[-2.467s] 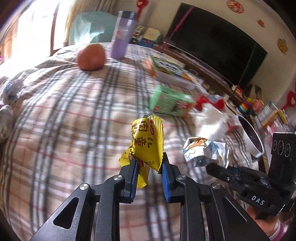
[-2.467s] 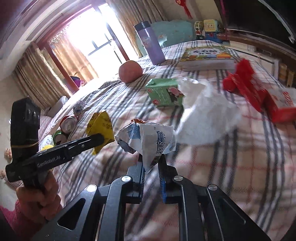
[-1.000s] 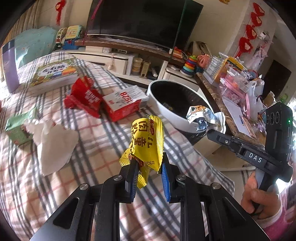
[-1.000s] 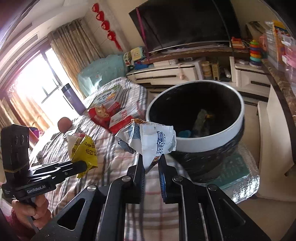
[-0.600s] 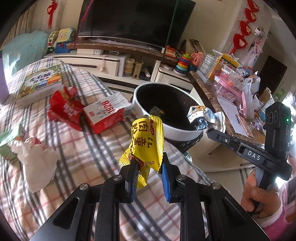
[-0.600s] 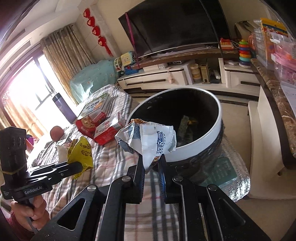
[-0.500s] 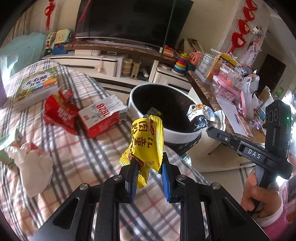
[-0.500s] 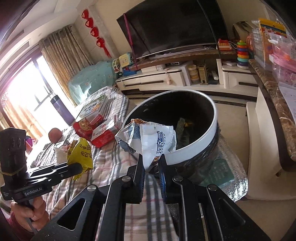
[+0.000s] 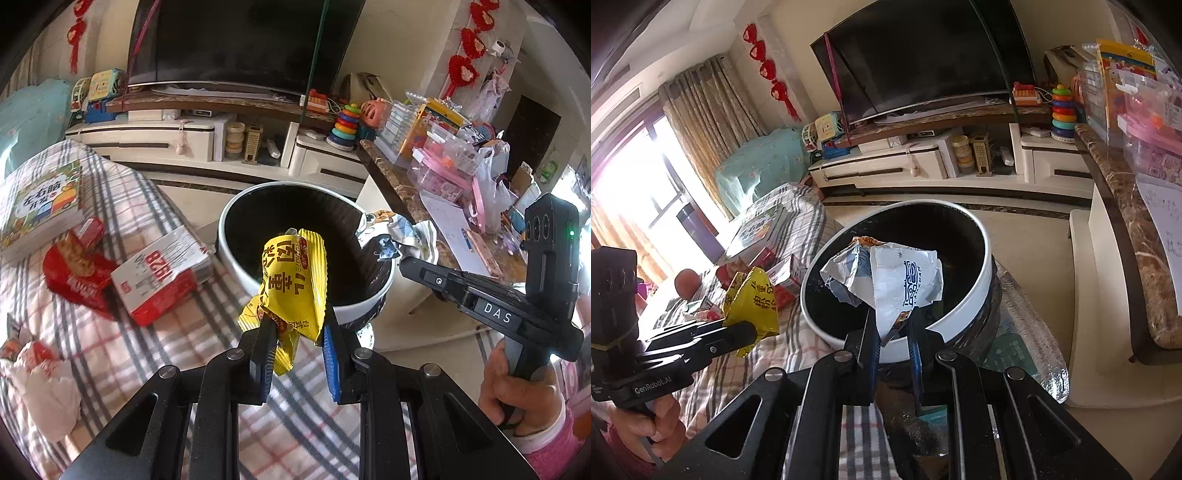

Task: Collect trash
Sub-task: 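Carry both items over the bin and open both tools to drop them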

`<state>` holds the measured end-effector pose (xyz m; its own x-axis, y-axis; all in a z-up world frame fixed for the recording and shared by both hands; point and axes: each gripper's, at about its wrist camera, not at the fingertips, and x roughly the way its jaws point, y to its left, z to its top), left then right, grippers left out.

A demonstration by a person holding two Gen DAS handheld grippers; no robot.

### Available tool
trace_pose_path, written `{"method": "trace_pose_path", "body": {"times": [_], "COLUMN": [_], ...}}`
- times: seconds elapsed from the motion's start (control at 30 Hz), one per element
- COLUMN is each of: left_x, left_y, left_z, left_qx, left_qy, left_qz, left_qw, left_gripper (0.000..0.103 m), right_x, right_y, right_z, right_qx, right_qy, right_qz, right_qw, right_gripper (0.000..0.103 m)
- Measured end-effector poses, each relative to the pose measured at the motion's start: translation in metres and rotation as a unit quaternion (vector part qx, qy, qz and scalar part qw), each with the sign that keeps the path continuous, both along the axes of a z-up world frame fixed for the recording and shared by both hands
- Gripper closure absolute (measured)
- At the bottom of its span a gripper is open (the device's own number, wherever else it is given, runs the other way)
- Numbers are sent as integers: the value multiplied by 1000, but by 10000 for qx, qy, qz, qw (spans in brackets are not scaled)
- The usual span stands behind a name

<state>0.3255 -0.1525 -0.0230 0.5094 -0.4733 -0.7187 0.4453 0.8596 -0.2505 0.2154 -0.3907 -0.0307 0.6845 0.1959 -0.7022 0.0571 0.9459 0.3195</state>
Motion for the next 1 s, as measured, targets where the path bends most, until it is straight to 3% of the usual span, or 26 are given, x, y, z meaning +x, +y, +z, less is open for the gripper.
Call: {"method": "trace_pose_path", "body": {"times": [0.87,0.93,1.0], "left_x": [42,45,48], "left_y": [-33,-33,-34], "left_z": [-12,-12,-13], "left_qx": [88,115,158], "left_qy": [111,131,168], "left_qz": [-6,15,84], "left_qw": [9999,9998,9997], "left_gripper": [81,80,69], "right_x": [41,43,46], "right_y": [-8,-8,-8], "right_z": [-9,-9,-9], "right_qx": [-121,-126,-126], "right_qy": [231,249,260], "right_qz": [139,148,151], "right_qw": [9996,9995,9995], "right_gripper": [89,87,85]}}
